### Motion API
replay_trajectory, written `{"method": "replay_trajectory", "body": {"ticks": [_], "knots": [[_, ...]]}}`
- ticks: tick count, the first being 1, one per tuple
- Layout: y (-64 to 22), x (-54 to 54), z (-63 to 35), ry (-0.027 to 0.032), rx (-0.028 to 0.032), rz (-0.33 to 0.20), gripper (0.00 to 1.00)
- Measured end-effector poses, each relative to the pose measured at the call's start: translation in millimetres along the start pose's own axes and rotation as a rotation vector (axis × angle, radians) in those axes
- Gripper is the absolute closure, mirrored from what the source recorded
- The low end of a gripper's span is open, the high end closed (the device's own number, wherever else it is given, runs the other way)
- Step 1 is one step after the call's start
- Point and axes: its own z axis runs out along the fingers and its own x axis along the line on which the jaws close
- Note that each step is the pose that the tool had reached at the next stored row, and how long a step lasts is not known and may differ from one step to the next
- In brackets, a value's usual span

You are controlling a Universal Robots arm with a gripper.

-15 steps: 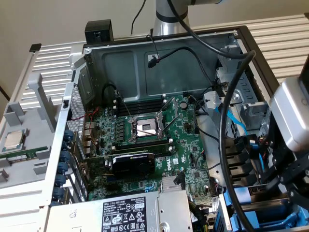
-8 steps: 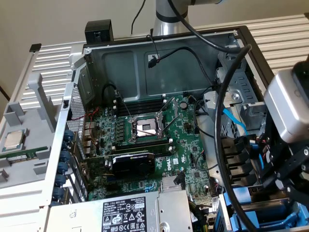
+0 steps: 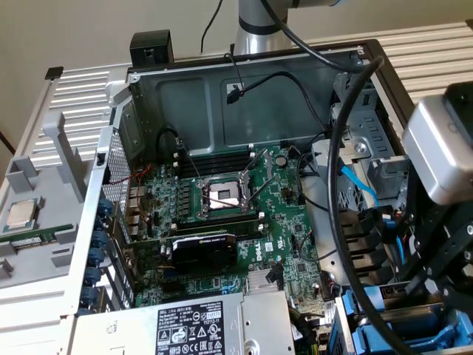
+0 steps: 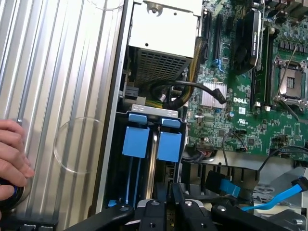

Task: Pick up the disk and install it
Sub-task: 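Insert the first disk wire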

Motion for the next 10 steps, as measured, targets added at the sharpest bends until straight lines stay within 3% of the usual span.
{"method": "replay_trajectory", "body": {"ticks": [7, 8, 10], "knots": [[-0.5, -4.1, 0.1, 0.0084, -0.0004, 0.006, 0.83], [-0.6, -4.1, 0.1, 0.0112, -0.0003, 0.01, 0.83], [-0.7, -4.4, 0.1, 0.0238, -0.0014, 0.014, 0.83]]}}
